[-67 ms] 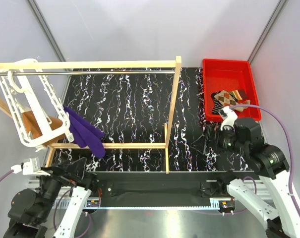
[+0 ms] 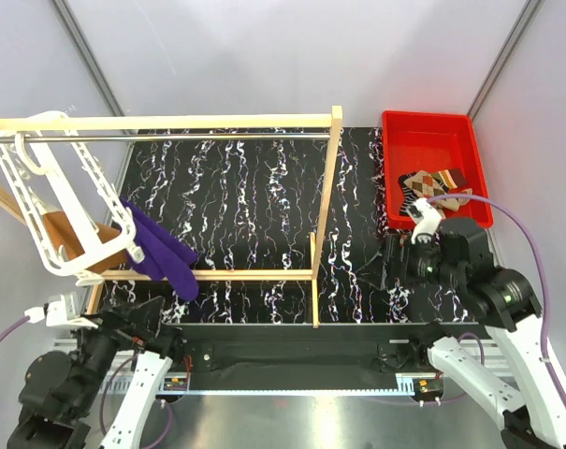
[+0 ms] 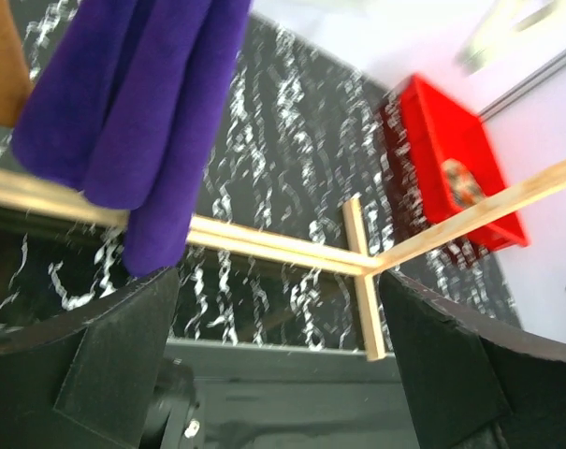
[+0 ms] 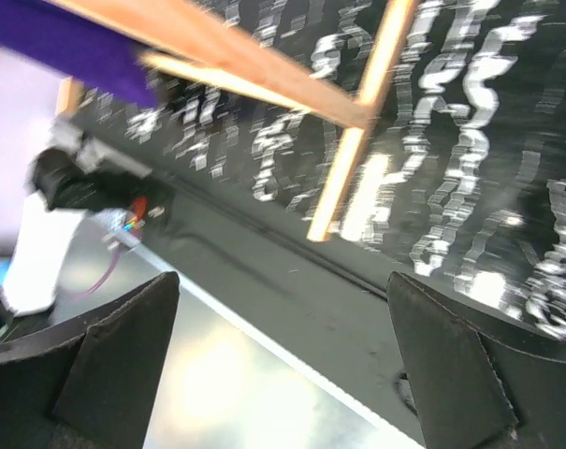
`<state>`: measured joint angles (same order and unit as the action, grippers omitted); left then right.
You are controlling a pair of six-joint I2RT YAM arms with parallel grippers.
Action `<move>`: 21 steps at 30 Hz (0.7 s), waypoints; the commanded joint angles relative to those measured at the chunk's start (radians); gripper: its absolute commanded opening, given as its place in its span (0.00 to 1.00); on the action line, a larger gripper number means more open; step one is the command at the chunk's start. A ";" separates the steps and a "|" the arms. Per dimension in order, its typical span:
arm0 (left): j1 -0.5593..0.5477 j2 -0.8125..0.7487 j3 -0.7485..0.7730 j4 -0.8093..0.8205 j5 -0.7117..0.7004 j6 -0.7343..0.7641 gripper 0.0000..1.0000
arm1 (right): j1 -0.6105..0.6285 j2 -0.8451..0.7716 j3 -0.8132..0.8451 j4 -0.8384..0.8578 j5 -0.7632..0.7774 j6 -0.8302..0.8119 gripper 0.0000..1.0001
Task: Clip the socks to the hanger
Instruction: Open the clamp at the hanger.
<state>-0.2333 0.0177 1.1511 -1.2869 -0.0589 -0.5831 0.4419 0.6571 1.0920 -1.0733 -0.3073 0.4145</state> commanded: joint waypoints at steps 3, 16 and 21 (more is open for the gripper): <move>-0.003 0.073 -0.033 -0.022 0.010 0.023 0.93 | -0.002 0.058 -0.017 0.183 -0.324 0.010 1.00; -0.004 0.045 -0.159 0.063 0.096 -0.006 0.84 | 0.301 0.074 -0.034 0.371 -0.199 0.148 1.00; -0.003 0.033 -0.177 0.080 0.096 -0.017 0.83 | 0.706 0.182 0.005 0.404 0.209 0.178 1.00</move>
<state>-0.2340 0.0601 0.9779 -1.2751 0.0055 -0.5953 0.9707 0.7834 1.0607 -0.7303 -0.3859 0.5632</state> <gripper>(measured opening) 0.833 0.994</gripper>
